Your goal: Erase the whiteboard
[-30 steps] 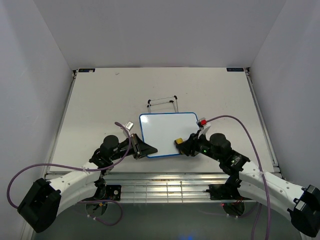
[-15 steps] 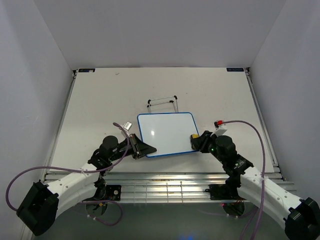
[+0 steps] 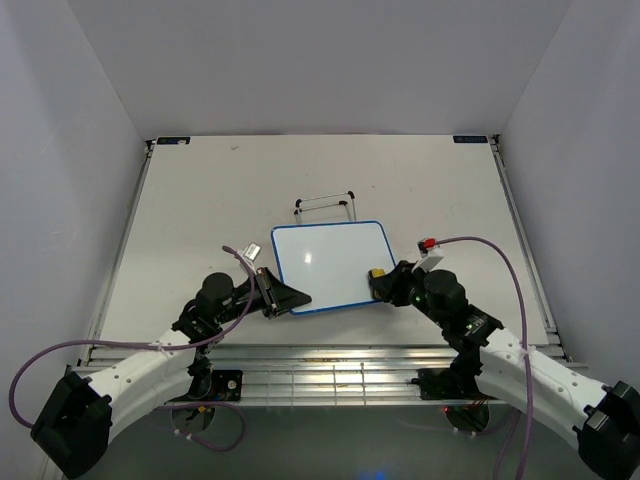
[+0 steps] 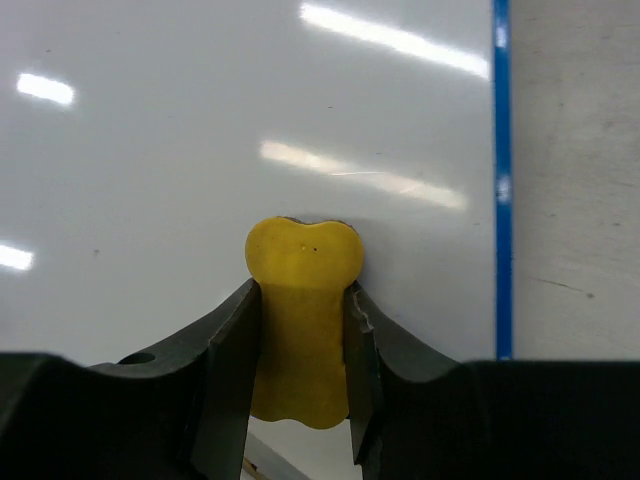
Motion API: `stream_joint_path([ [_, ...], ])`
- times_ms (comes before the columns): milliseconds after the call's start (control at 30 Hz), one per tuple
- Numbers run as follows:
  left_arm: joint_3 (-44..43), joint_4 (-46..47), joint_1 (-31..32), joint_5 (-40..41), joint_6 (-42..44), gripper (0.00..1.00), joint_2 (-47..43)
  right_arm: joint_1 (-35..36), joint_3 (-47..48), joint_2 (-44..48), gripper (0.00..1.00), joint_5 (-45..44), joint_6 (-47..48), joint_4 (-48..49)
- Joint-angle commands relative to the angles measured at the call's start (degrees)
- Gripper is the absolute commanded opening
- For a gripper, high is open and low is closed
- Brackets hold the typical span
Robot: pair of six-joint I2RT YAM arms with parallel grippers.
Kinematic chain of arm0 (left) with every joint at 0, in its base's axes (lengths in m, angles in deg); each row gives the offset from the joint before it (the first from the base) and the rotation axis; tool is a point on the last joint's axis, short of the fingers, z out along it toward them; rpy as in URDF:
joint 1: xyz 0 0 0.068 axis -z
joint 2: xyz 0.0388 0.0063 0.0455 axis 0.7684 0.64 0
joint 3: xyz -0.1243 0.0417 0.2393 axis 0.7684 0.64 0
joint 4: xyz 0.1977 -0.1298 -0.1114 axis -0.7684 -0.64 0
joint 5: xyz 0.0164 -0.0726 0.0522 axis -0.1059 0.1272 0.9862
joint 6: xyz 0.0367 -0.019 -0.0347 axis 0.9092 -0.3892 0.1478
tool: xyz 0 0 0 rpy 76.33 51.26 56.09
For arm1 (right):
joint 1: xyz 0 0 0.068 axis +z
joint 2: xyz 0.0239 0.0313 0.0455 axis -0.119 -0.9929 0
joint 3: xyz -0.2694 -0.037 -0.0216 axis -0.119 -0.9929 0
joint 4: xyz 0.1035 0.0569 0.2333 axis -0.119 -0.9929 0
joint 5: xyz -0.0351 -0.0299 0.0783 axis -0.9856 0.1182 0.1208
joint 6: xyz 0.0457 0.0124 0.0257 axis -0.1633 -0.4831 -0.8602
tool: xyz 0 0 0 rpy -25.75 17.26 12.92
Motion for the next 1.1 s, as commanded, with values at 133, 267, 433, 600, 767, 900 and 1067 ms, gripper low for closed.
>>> stream_joint_path([
  [133, -6.5, 26.7, 0.6, -3.4, -2.7, 0.0, -1.5, 19.5, 5.4, -12.3, 0.08, -10.5, -9.8, 1.5],
  [267, -6.3, 27.0, 0.7, -3.4, -2.8, 0.0, -2.6, 21.7, 12.7, -18.6, 0.08, -15.0, -9.5, -2.2],
  [433, -6.0, 26.6, 0.6, -4.3, -2.0, 0.0, -4.1, 21.7, 11.8, -16.6, 0.08, -16.3, -7.6, -1.0],
  [600, -5.6, 27.0, 0.9, -5.0, -1.8, 0.0, -2.5, 21.8, 17.3, -24.4, 0.08, -13.3, -0.8, -2.0],
  [767, -5.4, 27.0, 1.1, -5.2, -1.7, 0.0, -2.8, 21.9, 26.8, -33.5, 0.08, -12.7, 4.6, -6.8],
  [900, -6.7, 23.5, 1.0, -6.1, -0.2, 0.0, -3.9, 18.7, 26.0, -34.0, 0.08, -14.2, 5.1, -10.0],
  [1067, -8.3, 17.5, 1.0, -6.3, 4.7, 0.0, -6.8, 9.7, 19.4, -31.0, 0.08, -13.7, 7.2, -13.8],
])
